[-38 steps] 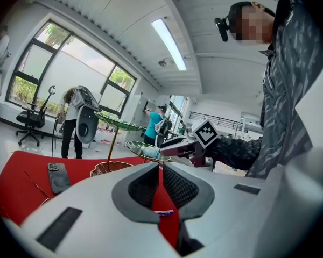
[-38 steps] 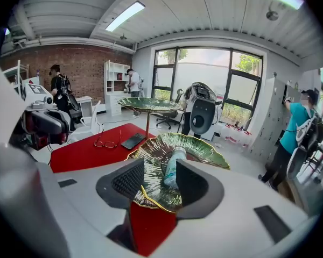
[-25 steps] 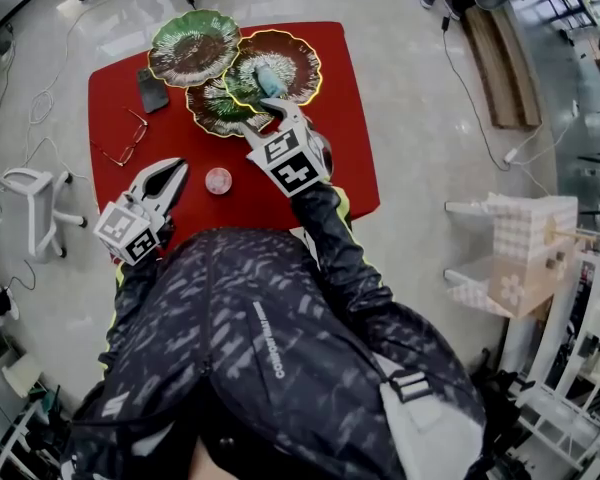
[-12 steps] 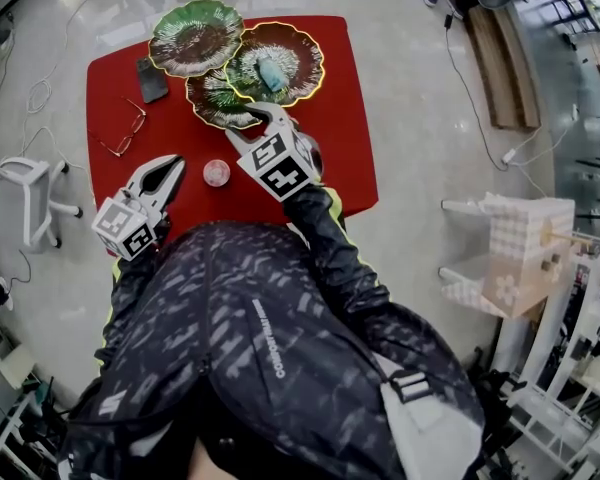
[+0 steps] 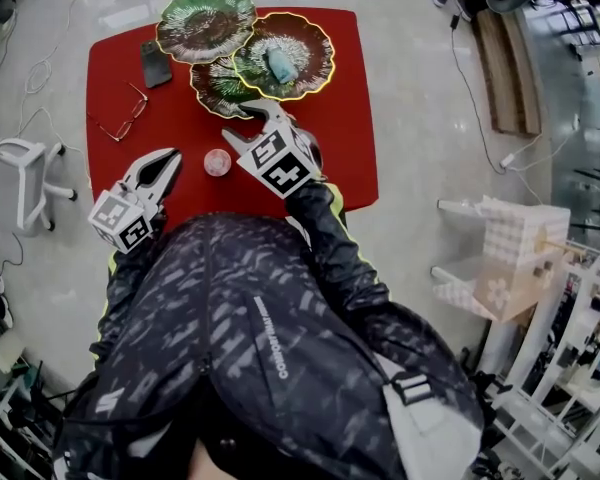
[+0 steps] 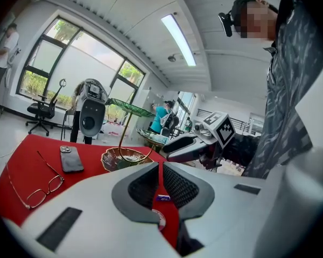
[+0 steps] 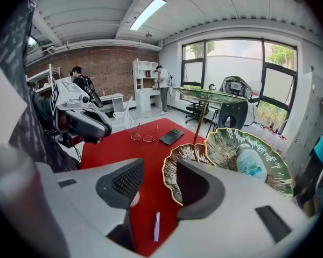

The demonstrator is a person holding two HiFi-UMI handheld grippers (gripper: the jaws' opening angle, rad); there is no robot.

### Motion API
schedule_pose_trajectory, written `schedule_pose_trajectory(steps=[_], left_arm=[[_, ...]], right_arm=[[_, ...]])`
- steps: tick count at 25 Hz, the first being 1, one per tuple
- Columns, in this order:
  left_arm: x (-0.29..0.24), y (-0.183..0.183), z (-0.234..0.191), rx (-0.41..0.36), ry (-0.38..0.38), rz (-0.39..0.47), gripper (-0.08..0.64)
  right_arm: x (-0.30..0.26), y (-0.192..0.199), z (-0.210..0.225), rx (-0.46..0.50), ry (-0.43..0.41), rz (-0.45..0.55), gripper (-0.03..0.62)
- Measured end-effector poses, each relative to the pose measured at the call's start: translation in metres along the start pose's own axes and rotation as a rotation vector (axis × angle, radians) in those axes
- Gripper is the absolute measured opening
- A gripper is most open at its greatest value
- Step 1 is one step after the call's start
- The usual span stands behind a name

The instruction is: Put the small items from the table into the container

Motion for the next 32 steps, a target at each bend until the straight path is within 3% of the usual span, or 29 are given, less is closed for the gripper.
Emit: schedule_pose_trajectory(steps=[15, 32], left_arm=[[0.005, 0.022, -0.012, 0.041, -0.012, -0.024, 0.029], [0.011, 0.043, -0.022, 0.089, -0.044, -0.049, 0.029]], right_arm=[[-0.055, 0.023, -0.049, 0.102, -0.231, -0.091, 0.232], [-0.117, 0.069, -0.084, 0.194, -0.337, -0.251, 0.301]])
Point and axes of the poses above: the fingertips, and each gripper's own axes: x backward along the fingers, z to its right, y out of its underside, the point moved 3 cm from there along x, backward along the fingers, and after that the axes turned 10 degrees about -z, right-handed, at the moved point
